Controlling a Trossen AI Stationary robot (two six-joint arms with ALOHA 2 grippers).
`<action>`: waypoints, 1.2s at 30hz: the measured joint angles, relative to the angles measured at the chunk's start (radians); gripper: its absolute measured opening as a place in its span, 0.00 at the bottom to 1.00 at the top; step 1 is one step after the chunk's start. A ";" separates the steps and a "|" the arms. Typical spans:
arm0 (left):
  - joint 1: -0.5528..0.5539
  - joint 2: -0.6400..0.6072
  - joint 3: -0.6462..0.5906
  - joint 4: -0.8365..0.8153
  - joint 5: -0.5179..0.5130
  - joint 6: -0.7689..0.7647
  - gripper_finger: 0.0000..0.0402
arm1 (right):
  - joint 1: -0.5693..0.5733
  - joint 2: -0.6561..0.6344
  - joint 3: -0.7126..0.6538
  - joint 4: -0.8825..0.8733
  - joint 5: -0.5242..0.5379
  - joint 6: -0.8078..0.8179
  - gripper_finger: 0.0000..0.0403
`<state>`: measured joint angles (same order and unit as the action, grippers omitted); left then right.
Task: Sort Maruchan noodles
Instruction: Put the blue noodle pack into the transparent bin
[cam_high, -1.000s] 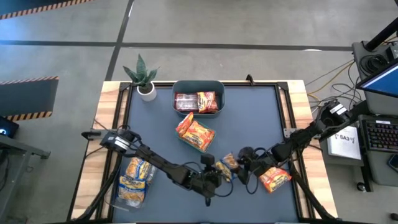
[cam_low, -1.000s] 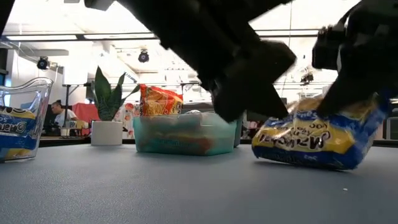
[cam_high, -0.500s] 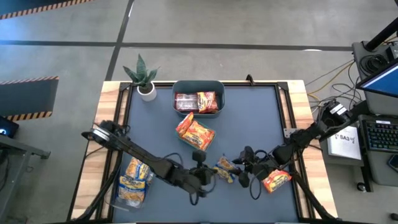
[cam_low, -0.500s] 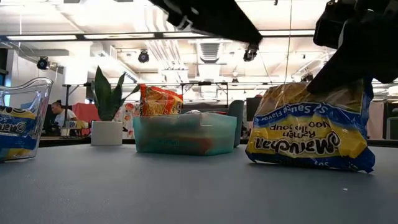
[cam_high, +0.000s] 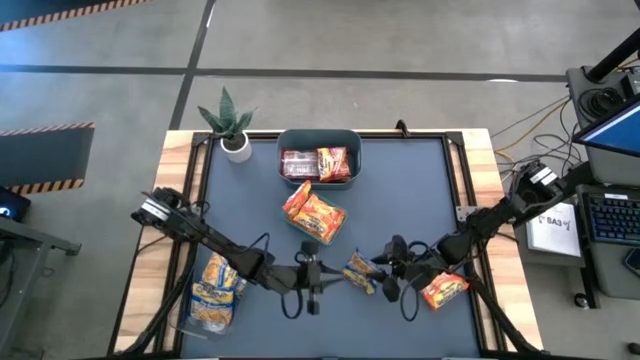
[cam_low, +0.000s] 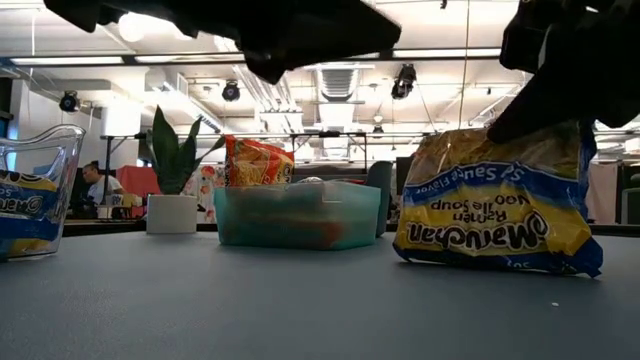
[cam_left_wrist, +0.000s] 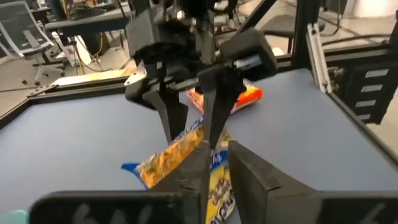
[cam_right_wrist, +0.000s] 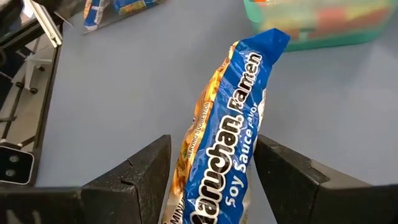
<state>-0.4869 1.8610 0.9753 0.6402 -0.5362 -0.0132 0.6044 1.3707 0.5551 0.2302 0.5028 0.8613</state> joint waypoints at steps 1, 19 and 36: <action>0.001 0.000 0.001 0.005 0.000 0.000 0.12 | 0.000 0.003 0.001 -0.002 -0.003 0.000 0.53; 0.037 0.103 0.010 0.053 -0.004 -0.079 0.55 | 0.000 0.151 0.147 -0.017 -0.092 -0.237 0.53; 0.041 0.114 0.010 -0.042 0.105 -0.157 0.68 | 0.011 0.328 0.441 -0.343 -0.092 -0.359 0.53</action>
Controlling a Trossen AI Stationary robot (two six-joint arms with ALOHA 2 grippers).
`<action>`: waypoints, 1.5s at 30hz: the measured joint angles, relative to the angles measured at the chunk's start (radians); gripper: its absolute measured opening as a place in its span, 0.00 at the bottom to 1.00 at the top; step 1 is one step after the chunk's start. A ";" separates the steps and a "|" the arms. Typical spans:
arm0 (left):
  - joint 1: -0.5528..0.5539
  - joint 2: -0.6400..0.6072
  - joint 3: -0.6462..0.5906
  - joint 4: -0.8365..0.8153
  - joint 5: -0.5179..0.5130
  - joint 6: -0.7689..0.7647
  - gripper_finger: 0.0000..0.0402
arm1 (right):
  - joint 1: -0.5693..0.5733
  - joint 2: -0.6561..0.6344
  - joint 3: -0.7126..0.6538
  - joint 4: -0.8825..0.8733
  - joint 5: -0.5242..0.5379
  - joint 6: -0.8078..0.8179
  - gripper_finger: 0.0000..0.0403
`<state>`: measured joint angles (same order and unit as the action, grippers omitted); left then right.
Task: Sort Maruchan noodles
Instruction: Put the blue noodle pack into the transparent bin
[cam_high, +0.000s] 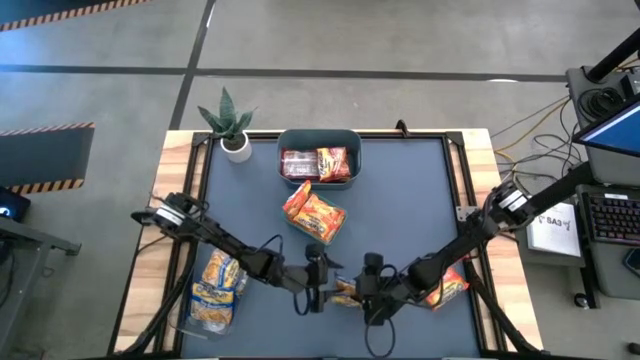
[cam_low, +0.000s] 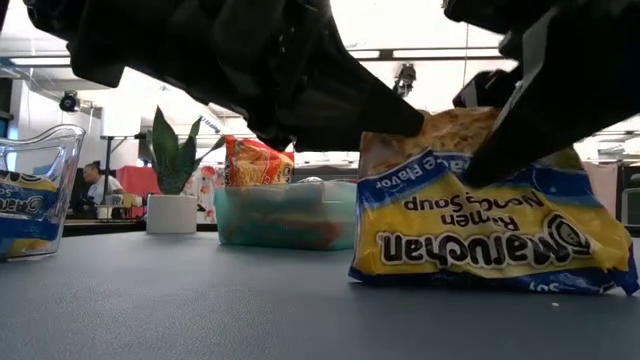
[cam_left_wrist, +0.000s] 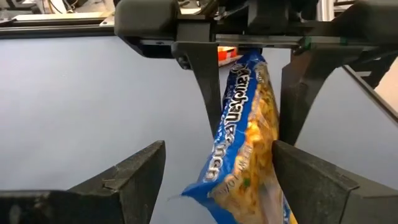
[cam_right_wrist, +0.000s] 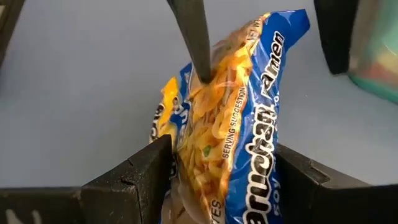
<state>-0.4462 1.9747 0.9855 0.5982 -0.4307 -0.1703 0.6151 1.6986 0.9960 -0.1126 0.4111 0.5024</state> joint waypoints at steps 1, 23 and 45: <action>-0.001 0.000 0.000 0.000 0.000 -0.001 0.68 | 0.001 0.003 0.013 -0.011 0.000 -0.005 0.53; -0.007 0.002 0.000 0.002 0.104 0.018 0.22 | 0.012 0.014 0.091 -0.095 0.019 -0.050 0.53; -0.057 -0.096 -0.001 -0.063 0.101 0.055 0.22 | 0.021 -0.292 0.078 -0.233 0.144 -0.073 0.53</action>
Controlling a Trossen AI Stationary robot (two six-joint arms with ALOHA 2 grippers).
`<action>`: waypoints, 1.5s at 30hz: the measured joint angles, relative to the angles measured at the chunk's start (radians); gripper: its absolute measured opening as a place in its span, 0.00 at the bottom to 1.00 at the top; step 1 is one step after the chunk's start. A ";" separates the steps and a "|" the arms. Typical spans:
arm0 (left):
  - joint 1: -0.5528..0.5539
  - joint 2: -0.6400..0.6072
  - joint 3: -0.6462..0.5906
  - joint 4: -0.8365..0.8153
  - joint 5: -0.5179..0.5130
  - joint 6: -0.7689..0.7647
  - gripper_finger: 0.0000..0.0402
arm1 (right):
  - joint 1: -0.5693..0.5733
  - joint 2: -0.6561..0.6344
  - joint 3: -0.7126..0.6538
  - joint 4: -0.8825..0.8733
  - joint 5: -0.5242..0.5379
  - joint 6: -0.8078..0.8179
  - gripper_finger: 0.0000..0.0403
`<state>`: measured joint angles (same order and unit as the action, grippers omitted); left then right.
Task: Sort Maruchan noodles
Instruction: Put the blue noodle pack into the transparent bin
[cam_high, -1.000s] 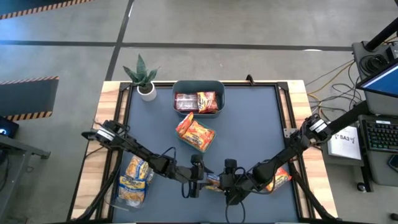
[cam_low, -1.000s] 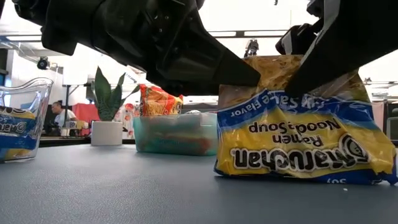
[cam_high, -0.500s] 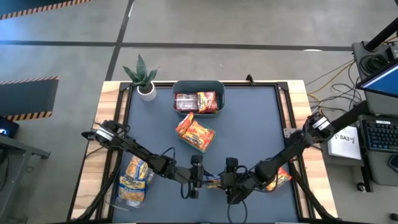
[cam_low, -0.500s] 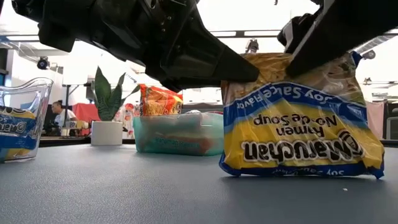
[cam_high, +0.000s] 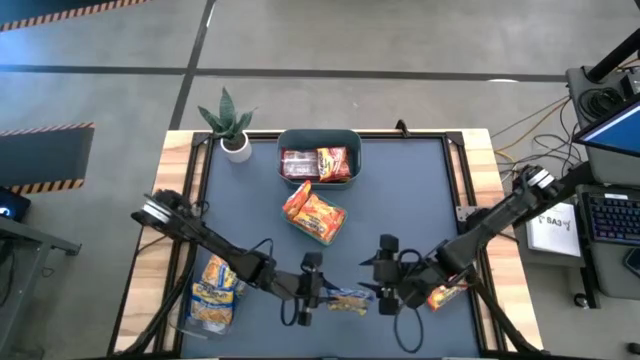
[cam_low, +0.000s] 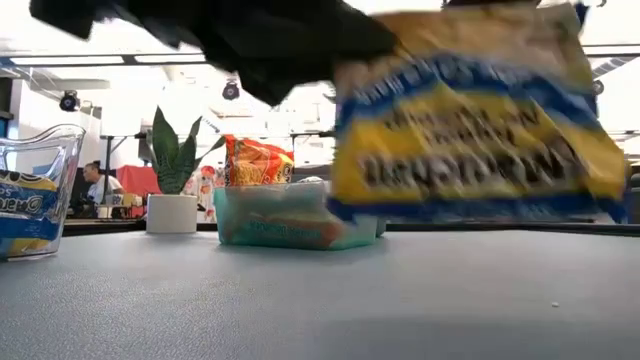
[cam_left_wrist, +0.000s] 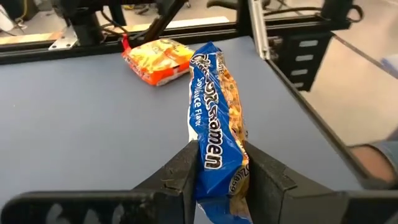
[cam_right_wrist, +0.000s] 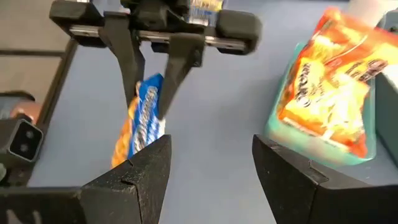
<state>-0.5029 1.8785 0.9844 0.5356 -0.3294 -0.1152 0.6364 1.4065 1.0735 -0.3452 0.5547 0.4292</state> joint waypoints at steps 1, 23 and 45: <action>-0.007 -0.026 0.000 -0.033 0.000 0.003 0.22 | 0.006 -0.017 -0.005 0.001 0.008 -0.005 0.53; -0.113 -0.929 0.001 -1.280 0.086 -0.627 0.21 | 0.051 -0.094 -0.149 0.169 0.181 -0.038 0.53; -0.114 -1.098 -0.011 -1.760 0.289 -0.982 0.21 | 0.050 -0.090 -0.149 0.172 0.181 -0.064 0.53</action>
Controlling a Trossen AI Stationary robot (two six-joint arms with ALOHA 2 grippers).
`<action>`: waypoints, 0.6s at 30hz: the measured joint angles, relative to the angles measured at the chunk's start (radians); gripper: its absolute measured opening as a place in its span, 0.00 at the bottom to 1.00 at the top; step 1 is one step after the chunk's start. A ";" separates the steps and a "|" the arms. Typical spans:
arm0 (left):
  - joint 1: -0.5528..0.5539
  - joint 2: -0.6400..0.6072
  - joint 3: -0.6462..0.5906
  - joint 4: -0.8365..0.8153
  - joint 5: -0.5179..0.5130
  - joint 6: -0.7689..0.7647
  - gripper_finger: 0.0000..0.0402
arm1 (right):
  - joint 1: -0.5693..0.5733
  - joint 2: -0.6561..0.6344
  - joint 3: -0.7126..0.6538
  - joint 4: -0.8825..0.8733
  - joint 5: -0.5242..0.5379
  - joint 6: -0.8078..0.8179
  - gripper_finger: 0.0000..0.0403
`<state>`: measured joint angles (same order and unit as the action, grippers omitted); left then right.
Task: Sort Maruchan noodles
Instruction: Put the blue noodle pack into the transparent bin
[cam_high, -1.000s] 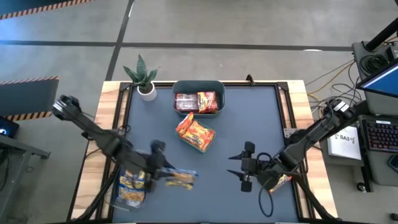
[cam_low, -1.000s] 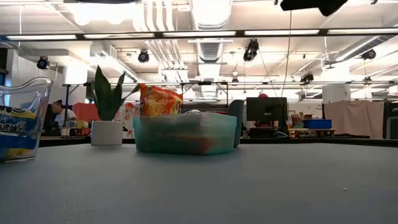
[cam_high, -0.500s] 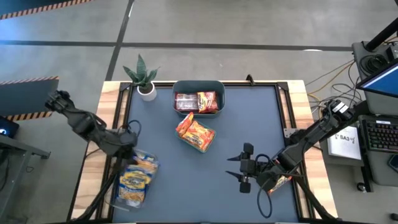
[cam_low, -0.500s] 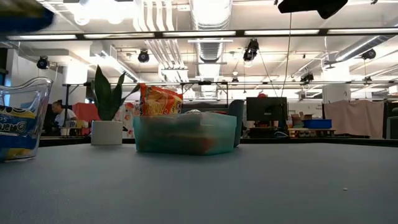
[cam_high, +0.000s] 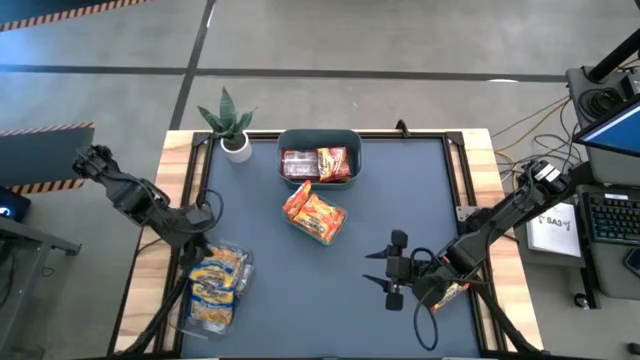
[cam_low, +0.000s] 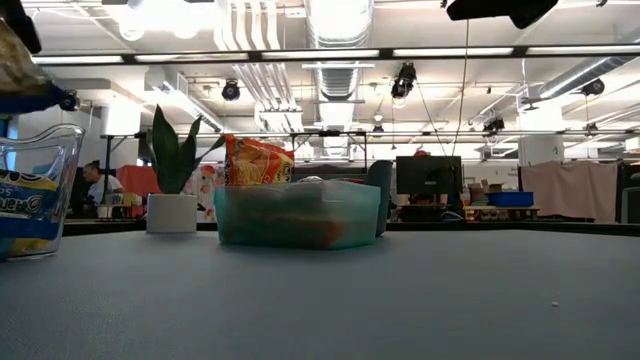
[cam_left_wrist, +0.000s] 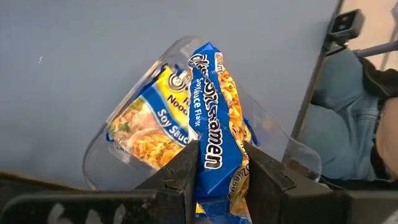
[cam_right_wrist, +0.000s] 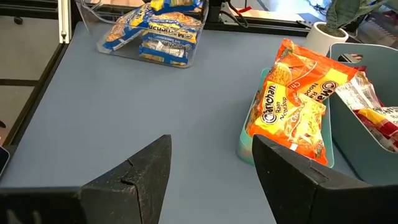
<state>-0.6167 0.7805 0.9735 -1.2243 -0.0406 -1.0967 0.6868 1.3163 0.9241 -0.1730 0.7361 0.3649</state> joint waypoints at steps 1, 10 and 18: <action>0.000 0.007 -0.001 -0.005 0.004 -0.013 0.21 | 0.000 0.000 0.000 0.000 0.000 0.000 0.53; 0.000 0.075 -0.002 -0.020 0.005 -0.029 0.26 | 0.000 0.000 0.000 0.000 0.000 -0.010 0.53; 0.000 0.109 -0.002 -0.105 0.006 -0.024 0.41 | 0.000 0.000 0.000 0.000 0.000 -0.007 0.53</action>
<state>-0.6167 0.8898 0.9718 -1.3291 -0.0345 -1.1209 0.6868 1.3163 0.9241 -0.1726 0.7358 0.3576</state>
